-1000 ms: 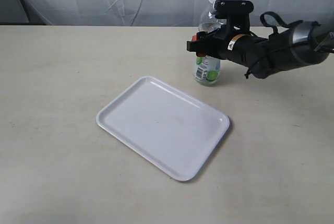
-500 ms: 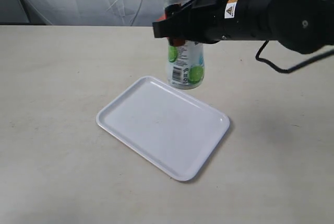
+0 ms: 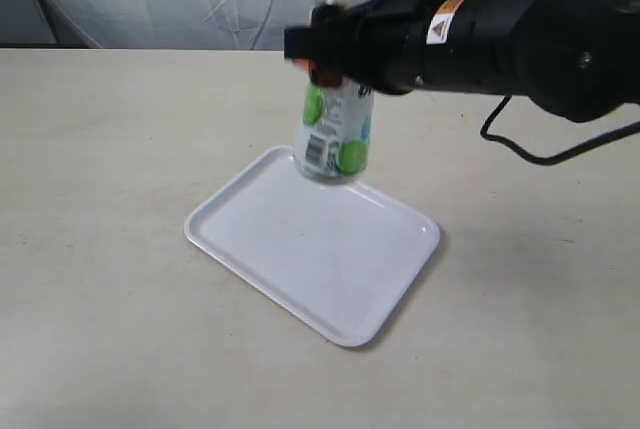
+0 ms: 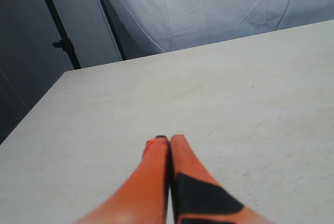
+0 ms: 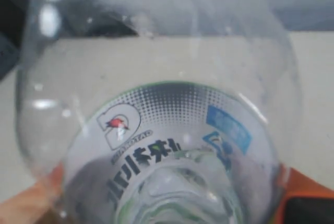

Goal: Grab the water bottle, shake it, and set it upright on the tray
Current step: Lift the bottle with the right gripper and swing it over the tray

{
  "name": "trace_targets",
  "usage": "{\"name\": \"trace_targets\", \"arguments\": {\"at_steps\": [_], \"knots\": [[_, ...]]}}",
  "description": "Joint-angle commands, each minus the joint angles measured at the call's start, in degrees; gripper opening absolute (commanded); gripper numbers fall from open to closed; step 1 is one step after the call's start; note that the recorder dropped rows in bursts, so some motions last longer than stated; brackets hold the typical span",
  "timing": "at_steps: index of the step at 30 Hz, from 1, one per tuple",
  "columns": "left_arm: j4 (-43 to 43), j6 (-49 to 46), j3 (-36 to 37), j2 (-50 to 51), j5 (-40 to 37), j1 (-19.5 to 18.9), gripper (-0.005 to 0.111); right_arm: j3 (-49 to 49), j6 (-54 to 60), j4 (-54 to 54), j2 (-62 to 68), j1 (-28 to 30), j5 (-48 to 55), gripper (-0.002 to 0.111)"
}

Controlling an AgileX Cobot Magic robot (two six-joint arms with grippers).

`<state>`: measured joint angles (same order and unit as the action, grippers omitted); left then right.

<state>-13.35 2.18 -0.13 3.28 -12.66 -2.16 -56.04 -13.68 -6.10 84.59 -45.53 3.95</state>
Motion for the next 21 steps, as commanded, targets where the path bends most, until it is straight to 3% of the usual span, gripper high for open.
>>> {"name": "trace_targets", "arguments": {"at_steps": [1,4,6,9,12,14,15,18,20,21], "knots": [[0.21,0.40,0.13,-0.24,0.76,-0.05,0.000,-1.15,7.03,11.03,-2.56,-3.71,12.00,-0.001],[0.21,0.40,0.13,-0.24,0.76,-0.05,0.000,-1.15,3.55,24.01,-5.80,-2.18,13.05,-0.001],[0.21,0.40,0.13,-0.24,0.76,-0.05,0.000,-1.42,-9.71,31.50,-6.97,0.90,8.70,-0.001],[0.21,0.40,0.13,-0.24,0.76,-0.05,0.000,-1.42,-29.42,29.86,-7.26,3.87,2.17,-0.001],[0.21,0.40,0.13,-0.24,0.76,-0.05,0.000,-1.30,-21.68,33.57,-7.75,-2.57,2.41,-0.001],[0.21,0.40,0.13,-0.24,0.76,-0.05,0.000,-1.30,-10.91,40.14,-9.21,-7.00,9.11,-0.001],[0.21,0.40,0.13,-0.24,0.76,-0.05,0.000,-1.30,-10.64,43.67,-9.76,-7.53,12.17,-0.001],[0.21,0.40,0.13,-0.24,0.76,-0.05,0.000,-1.30,-27.54,54.94,-10.92,-4.53,15.07,-0.001],[0.21,0.40,0.13,-0.24,0.76,-0.05,0.000,-1.30,-45.97,56.03,-11.02,-1.78,12.28,-0.001],[0.21,0.40,0.13,-0.24,0.76,-0.05,0.000,-1.14,-48.61,54.98,-11.02,-2.06,9.87,-0.001]]}}
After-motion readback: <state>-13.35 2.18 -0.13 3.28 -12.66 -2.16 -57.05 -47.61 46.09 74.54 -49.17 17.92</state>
